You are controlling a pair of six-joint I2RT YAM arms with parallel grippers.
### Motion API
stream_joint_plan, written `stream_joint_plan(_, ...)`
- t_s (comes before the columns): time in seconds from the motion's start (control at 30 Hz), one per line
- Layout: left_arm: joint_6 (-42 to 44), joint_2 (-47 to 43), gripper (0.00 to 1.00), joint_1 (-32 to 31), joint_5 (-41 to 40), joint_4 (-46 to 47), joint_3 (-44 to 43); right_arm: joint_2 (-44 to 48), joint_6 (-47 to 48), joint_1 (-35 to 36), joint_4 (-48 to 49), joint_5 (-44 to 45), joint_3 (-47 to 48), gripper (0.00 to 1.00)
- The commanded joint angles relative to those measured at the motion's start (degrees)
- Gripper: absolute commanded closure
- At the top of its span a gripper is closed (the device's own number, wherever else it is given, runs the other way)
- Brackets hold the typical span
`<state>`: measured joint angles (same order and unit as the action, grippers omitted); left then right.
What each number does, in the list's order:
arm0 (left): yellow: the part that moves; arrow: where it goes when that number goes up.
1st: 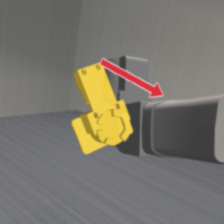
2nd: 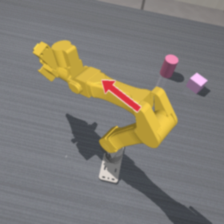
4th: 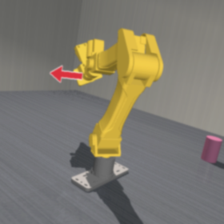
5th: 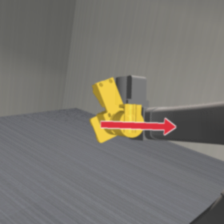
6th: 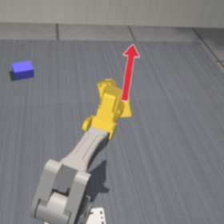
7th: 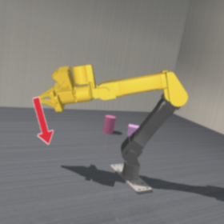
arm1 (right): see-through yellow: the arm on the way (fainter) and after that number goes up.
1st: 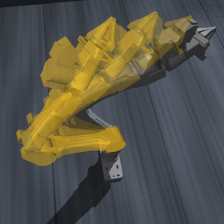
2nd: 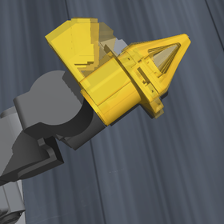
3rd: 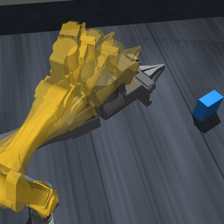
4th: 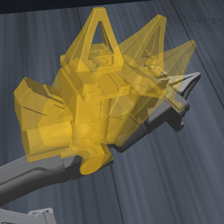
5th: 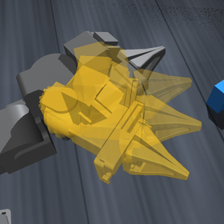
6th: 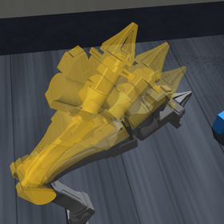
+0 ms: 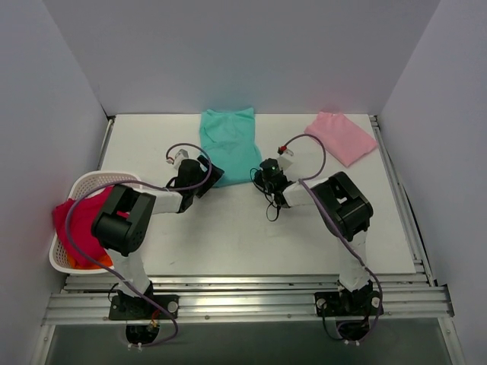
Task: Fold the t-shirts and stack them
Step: Fold the tshirt
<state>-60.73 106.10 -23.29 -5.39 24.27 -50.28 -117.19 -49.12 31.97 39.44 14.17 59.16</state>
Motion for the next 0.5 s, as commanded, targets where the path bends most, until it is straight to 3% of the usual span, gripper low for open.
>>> stream_joint_plan(0.0, 0.6, 2.0, 0.12, -0.2, -0.9, -2.7, -0.1, -1.8, 0.2, 0.3, -1.4, -0.6, 1.7, 1.00)
stream_joint_plan(0.03, 0.9, 2.0, 0.20, -0.2, -0.9, -2.5, 0.0, -1.8, 0.2, 0.4, -1.6, -0.5, 1.7, 1.00)
stream_joint_plan(0.07, 1.0, 2.0, 0.57, -0.2, -0.8, -2.3, 0.0, -1.5, 0.1, 0.3, -1.6, -0.3, 1.7, 1.00)
stream_joint_plan(0.1, 1.1, 2.1, 0.67, -0.2, -0.8, -2.6, -0.1, -1.2, 0.1, 0.3, -1.7, -0.2, 1.6, 1.00)
stream_joint_plan(0.2, 1.2, 3.1, 0.73, -0.2, -0.2, -2.4, -0.5, 0.1, 0.1, 0.6, -1.7, 0.2, 0.9, 1.00)
stream_joint_plan(0.33, 1.2, 3.5, 0.97, -0.2, 1.0, -1.4, 0.1, 2.4, -0.1, 1.3, -2.6, 1.8, -0.5, 1.00)
stream_joint_plan(0.47, 1.8, 0.2, 0.98, -0.4, 1.6, -1.2, 2.2, 7.8, -1.1, 3.4, -5.0, 5.0, -3.0, 1.00)
